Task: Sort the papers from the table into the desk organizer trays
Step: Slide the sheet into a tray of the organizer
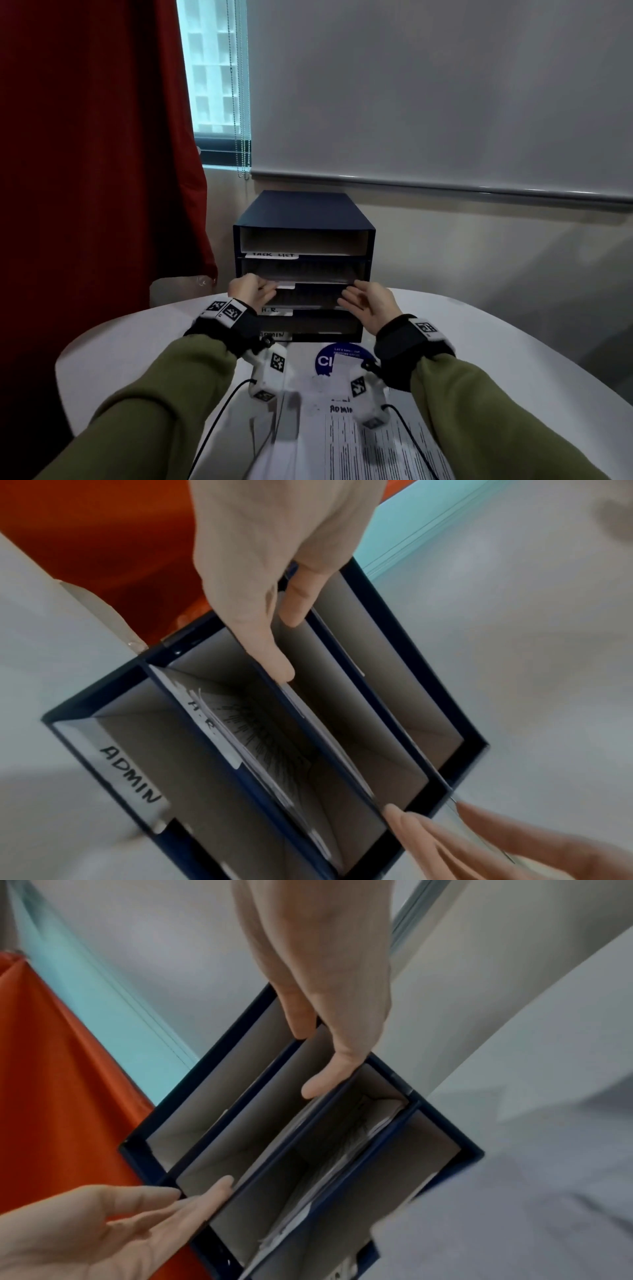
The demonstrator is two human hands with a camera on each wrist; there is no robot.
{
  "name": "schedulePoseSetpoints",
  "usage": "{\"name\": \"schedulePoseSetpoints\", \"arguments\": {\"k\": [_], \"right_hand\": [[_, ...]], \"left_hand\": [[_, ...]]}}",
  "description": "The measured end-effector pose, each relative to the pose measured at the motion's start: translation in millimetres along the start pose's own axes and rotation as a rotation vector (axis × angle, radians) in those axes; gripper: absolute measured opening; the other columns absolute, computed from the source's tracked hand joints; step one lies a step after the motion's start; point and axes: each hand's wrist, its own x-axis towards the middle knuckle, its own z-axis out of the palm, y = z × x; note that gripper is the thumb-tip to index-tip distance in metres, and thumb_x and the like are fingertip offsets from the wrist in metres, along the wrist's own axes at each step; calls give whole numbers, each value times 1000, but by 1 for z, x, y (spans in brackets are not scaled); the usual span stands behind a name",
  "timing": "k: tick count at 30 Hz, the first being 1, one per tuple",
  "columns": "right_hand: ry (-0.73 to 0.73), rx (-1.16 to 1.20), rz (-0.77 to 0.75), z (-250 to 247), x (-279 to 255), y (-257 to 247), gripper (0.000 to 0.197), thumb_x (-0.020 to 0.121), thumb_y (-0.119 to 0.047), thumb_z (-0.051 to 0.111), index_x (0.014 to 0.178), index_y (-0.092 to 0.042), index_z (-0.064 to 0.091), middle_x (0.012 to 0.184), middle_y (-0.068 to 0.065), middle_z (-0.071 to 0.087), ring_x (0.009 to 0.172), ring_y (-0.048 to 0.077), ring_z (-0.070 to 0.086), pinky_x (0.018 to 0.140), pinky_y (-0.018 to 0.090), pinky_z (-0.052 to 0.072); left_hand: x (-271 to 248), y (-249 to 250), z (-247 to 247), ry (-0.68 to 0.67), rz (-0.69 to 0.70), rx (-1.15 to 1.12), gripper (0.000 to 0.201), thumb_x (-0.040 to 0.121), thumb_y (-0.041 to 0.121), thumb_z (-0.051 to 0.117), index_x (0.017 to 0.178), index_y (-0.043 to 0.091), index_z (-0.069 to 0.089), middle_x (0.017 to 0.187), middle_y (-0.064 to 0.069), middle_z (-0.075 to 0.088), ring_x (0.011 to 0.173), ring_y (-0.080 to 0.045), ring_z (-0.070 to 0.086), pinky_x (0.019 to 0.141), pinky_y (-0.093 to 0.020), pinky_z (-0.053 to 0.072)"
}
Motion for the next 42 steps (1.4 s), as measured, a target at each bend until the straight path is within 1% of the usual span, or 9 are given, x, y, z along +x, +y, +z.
{"name": "schedulePoseSetpoints", "arguments": {"k": [2,4,10,13,17,26,32,36,42], "right_hand": [[-29,-127,23,-18,-14,2,11,99,-7,44,103,-6,54,94,14,62,89,27,65,84,40,55],[4,-285,23,-42,-30,5,9,97,-11,49,100,-6,57,90,14,64,81,26,65,71,37,58],[103,-721,96,-115,-87,5,6,94,-8,52,95,-2,54,71,14,59,52,26,57,44,29,51],[177,-998,92,-143,-115,-1,3,92,-7,50,92,-6,52,67,10,58,51,23,55,44,19,40],[127,-1230,275,-161,-150,8,8,85,-4,54,91,-3,60,68,10,62,54,20,59,53,24,49],[108,-1323,266,-153,-169,16,23,83,-3,64,106,-2,58,80,8,53,60,19,58,50,27,50],[109,-1405,287,-152,-165,22,26,75,-11,76,64,-7,53,56,1,51,38,10,48,42,13,36],[172,-1445,277,-152,-159,26,33,77,-12,75,53,-8,52,30,-4,49,42,12,50,41,16,38],[183,-1349,214,-159,-143,23,23,82,-6,65,65,-11,50,65,4,54,61,18,56,53,18,46]], "left_hand": [[-12,-4,-3,-8,28,28,30,97,-3,31,121,3,48,86,-13,58,86,-31,62,73,-35,50],[-28,-13,-7,-57,17,204,24,95,-4,36,110,6,53,80,-10,59,68,-22,58,64,-32,49],[-86,-60,-8,-578,36,1024,10,88,8,60,97,12,64,82,-4,63,67,-13,59,65,-26,53],[-98,-83,-7,-596,185,1283,12,80,16,68,89,21,61,91,0,61,71,-10,57,61,-23,53],[-111,-105,-9,-565,350,1661,30,76,21,61,105,25,55,112,1,52,103,-18,55,91,-34,51],[-133,-111,-28,-433,348,1651,38,73,12,56,107,25,51,109,0,49,96,-18,55,78,-26,50],[-141,-110,-31,-469,282,1627,36,70,12,58,102,27,52,97,3,60,93,-18,59,71,-26,49],[-141,-107,-28,-543,264,1660,21,74,13,61,89,25,67,98,0,67,96,-18,64,79,-28,54],[-138,-108,-23,-475,347,1601,28,69,16,64,95,27,61,111,3,49,107,-16,48,92,-31,48]]}}
